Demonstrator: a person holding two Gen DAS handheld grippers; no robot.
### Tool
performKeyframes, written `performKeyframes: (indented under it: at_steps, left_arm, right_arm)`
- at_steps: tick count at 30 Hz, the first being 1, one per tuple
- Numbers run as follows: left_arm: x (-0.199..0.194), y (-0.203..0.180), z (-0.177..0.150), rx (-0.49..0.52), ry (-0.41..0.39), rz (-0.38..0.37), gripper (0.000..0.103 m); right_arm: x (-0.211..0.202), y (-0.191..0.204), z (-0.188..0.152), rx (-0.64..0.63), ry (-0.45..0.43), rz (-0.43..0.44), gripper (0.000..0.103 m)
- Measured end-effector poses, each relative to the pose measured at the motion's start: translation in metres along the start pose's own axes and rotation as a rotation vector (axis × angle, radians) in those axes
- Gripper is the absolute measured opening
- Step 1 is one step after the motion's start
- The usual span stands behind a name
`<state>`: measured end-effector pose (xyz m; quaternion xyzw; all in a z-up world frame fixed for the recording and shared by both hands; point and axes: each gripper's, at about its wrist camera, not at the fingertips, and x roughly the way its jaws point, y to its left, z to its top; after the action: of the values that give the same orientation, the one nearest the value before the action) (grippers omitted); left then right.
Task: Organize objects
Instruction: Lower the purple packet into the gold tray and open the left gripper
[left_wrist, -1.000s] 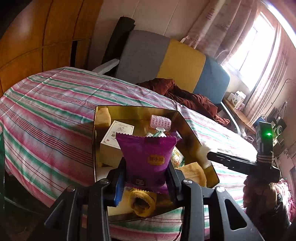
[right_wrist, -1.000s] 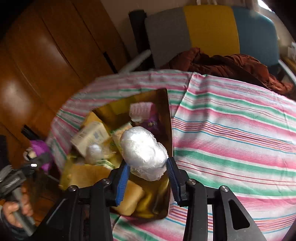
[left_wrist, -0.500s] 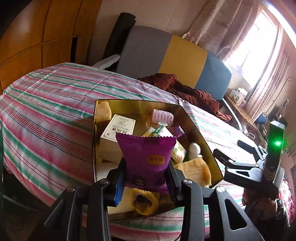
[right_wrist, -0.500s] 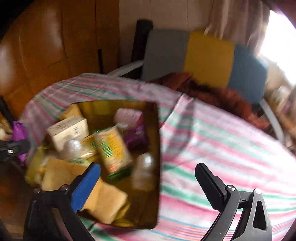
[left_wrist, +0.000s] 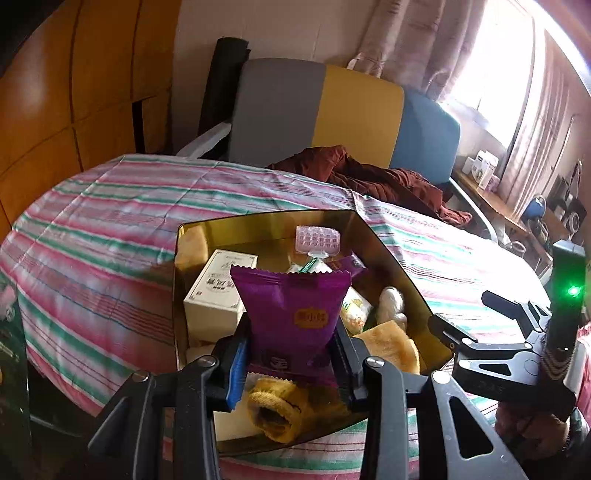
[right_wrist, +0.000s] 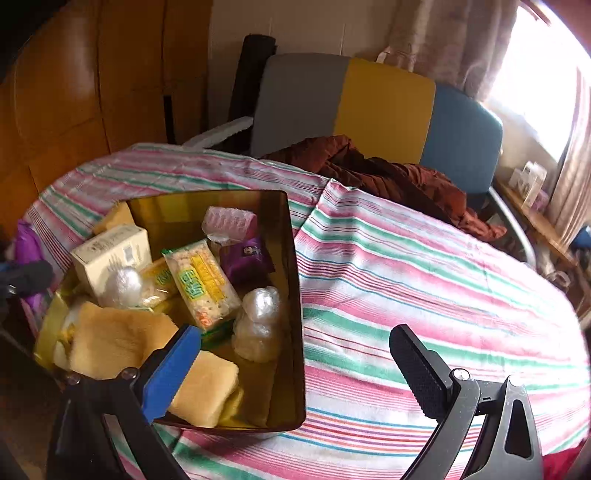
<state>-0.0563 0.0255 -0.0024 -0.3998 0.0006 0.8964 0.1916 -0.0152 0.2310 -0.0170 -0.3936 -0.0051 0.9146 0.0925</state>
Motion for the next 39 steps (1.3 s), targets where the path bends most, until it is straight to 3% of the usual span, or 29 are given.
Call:
performKeyframes:
  at_steps: [11,19,26,29,39]
  left_arm:
    - [0.021,-0.039,0.017,0.104,0.026,-0.065,0.039]
    - [0.051,-0.052,0.040,0.100,0.071,-0.147,0.039]
    - [0.085,-0.070,0.053,0.126,0.161,-0.235,0.040]
    - [0.094,-0.075,0.055,0.128,0.179,-0.230,0.047]
    - [0.082,-0.050,0.048,0.067,0.151,-0.171,0.047]
  right_arm:
    - [-0.006,-0.022,-0.015,0.123,0.003,0.062,0.103]
    - [-0.012,-0.033,-0.013,0.160,-0.027,0.083,0.103]
    - [-0.009,-0.038,-0.016,0.174,-0.015,0.080,0.103]
    - [-0.008,-0.043,-0.017,0.190,-0.013,0.077,0.103]
    - [-0.007,-0.045,-0.019,0.198,-0.012,0.084,0.103]
